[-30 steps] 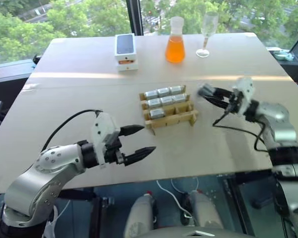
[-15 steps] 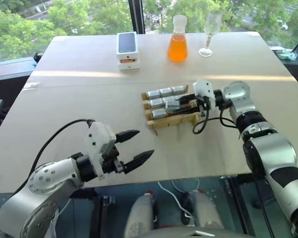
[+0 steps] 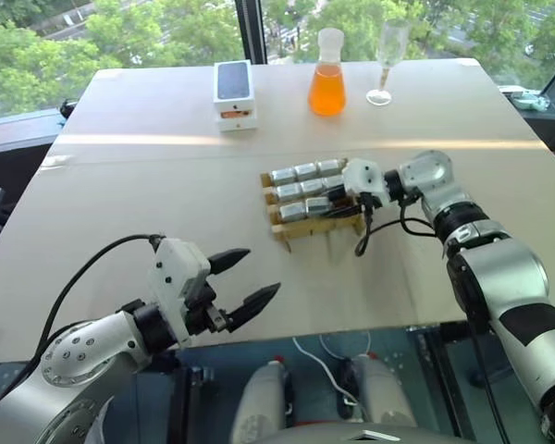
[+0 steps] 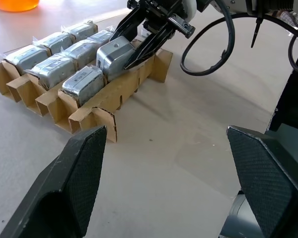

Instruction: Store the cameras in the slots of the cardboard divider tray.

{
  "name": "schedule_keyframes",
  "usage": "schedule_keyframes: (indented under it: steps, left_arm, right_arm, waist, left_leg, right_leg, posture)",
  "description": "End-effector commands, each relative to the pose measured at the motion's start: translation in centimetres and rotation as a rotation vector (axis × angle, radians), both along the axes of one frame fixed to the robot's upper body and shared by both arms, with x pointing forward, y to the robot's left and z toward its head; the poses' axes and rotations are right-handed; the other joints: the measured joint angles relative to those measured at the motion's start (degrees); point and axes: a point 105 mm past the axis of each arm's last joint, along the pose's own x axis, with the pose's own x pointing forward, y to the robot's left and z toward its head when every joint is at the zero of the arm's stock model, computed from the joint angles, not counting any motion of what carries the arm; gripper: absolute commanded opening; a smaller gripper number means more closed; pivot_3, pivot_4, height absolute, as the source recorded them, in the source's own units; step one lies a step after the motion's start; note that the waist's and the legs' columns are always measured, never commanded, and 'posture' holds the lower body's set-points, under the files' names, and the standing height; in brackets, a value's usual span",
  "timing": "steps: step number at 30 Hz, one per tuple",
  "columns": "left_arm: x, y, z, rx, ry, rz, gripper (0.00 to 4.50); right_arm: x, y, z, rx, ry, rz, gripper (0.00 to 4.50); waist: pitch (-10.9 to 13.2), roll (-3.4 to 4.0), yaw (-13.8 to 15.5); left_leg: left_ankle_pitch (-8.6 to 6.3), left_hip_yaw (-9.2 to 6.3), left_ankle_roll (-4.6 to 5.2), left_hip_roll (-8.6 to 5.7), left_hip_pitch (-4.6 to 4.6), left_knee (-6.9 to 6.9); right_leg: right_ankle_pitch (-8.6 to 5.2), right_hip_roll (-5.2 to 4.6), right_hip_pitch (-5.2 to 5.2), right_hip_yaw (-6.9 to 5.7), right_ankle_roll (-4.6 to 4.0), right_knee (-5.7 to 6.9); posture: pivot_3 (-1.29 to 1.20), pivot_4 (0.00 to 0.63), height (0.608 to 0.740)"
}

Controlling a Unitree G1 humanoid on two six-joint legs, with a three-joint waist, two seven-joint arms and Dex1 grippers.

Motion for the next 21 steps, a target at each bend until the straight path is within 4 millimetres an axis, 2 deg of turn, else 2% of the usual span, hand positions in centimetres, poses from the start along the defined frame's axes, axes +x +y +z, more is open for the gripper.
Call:
schedule_keyframes:
  steps: [1, 7, 11, 12, 13, 17, 19, 21]
  left_arm:
    - [-0.3, -0.4, 1.2, 0.004, -0.054, -0.027, 3.98]
    - [-0.2, -0.4, 1.3, 0.003, -0.058, -0.028, 3.98]
    - [-0.1, -0.4, 1.3, 0.003, -0.059, -0.029, 3.98]
    - [-0.1, -0.4, 1.2, 0.003, -0.059, -0.03, 3.98]
    - [-0.1, -0.5, 1.2, 0.002, -0.06, -0.031, 3.98]
    - [0.1, -0.6, 1.3, -0.001, -0.062, -0.039, 3.98]
    - [0.1, -0.7, 1.3, -0.003, -0.063, -0.042, 3.98]
    - [0.2, -0.8, 1.2, -0.005, -0.057, -0.051, 3.98]
  right_arm:
    - [0.4, 0.9, 1.2, -0.02, -0.094, 0.01, 0.76]
    - [-0.2, 0.6, 0.4, -0.085, -0.056, 0.059, 0.76]
    - [-0.5, 0.6, 0.6, -0.057, -0.011, 0.071, 0.76]
    - [-0.5, 0.6, 0.6, -0.056, 0.005, 0.071, 1.85]
    - [-0.5, 0.5, 0.5, -0.059, 0.022, 0.07, 2.03]
    - [-0.1, 0.5, 0.9, -0.014, 0.045, 0.026, 3.74]
    - [0.3, 0.7, 1.4, 0.023, 0.03, -0.004, 4.48]
    - [0.5, 0.8, 2.9, 0.089, 0.022, -0.013, 4.48]
  waist:
    - [0.0, 0.0, 0.0]
    - [0.0, 0.01, -0.2]
    - [0.0, 0.01, -0.1]
    - [0.0, 0.01, -0.1]
    - [0.0, 0.02, -0.1]
    - [0.0, 0.03, -0.1]
    - [0.0, 0.03, -0.1]
    - [0.0, 0.04, -0.1]
  left_leg:
    - [0.0, 0.0, 0.0, 0.0, 0.0, 0.0]
    - [0.0, 0.0, 0.0, 0.01, 0.01, 0.0]
    - [0.0, 0.0, 0.0, 0.0, -0.02, -0.01]
    - [0.0, 0.0, 0.0, 0.0, -0.02, -0.02]
    - [0.0, 0.0, 0.0, 0.0, -0.02, -0.02]
    - [0.0, -0.02, 0.0, 0.0, -0.04, -0.02]
    - [0.0, -0.02, 0.0, 0.0, -0.03, -0.02]
    - [0.0, -0.02, 0.0, 0.0, -0.03, -0.02]
  right_leg:
    - [0.0, 0.0, 0.0, 0.0, 0.0, 0.0]
    - [0.0, 0.0, 0.0, 0.0, 0.0, 0.0]
    - [0.0, 0.0, 0.0, -0.01, 0.0, -0.02]
    - [0.0, 0.0, 0.0, -0.01, 0.0, -0.03]
    - [0.0, 0.0, 0.0, -0.02, 0.0, -0.04]
    - [0.0, -0.01, -0.01, -0.04, 0.0, -0.04]
    - [0.0, -0.01, -0.01, -0.04, 0.0, -0.03]
    - [0.0, -0.01, -0.01, -0.04, 0.0, -0.04]
  posture:
    - [0.0, 0.15, 0.74]
    - [0.0, 0.15, 0.74]
    - [0.0, 0.15, 0.74]
    - [0.0, 0.15, 0.74]
    - [0.0, 0.15, 0.74]
    - [0.0, 0.15, 0.74]
    - [0.0, 0.15, 0.74]
    - [0.0, 0.15, 0.74]
